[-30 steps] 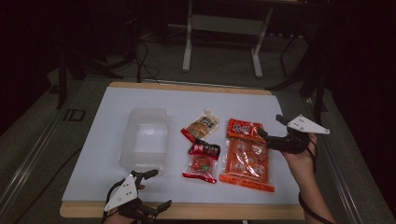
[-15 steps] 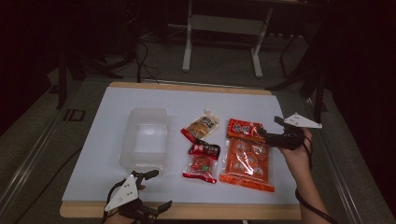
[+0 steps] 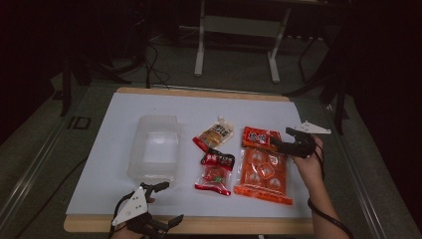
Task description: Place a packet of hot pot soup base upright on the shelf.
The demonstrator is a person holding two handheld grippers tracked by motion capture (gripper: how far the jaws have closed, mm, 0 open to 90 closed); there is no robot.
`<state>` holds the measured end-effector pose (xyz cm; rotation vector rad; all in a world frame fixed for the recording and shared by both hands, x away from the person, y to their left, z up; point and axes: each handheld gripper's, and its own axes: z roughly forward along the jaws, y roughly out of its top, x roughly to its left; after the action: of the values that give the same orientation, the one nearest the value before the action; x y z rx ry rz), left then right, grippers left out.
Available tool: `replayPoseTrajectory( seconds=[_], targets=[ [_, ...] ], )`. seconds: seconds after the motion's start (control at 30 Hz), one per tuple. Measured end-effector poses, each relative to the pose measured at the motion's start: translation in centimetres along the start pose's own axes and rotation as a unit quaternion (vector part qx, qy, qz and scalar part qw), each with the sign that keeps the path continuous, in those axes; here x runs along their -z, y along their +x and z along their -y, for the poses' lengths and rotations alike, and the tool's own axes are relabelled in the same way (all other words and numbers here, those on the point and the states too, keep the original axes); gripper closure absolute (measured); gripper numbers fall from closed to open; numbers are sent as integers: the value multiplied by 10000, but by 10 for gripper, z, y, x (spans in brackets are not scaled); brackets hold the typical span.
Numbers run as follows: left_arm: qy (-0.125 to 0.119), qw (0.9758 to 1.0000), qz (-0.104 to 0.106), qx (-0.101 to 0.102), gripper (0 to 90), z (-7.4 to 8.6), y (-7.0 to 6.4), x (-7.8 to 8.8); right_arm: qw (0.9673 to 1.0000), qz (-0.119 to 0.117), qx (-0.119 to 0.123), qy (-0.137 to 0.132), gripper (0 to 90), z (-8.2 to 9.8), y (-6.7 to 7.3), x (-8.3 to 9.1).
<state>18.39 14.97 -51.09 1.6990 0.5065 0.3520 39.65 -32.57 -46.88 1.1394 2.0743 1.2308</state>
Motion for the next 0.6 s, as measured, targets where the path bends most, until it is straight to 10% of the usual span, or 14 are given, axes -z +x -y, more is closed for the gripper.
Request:
replayPoseTrajectory(
  seconds=[0.3, 0.47, 0.6],
  targets=[
    [17, 10000, 6, 33, 1, 1, 0, -1, 9993, 161, -187, 291, 205, 18, -17, -16],
    [-281, 9975, 244, 599, 1, 0, 5, 1, 9984, 199, -204, 488, 246, 28, -22, -26],
    [-191, 9988, 86, 448, 2, 1, 6, 1, 9975, 245, -252, 614, 246, 36, -26, -33]
  ],
)
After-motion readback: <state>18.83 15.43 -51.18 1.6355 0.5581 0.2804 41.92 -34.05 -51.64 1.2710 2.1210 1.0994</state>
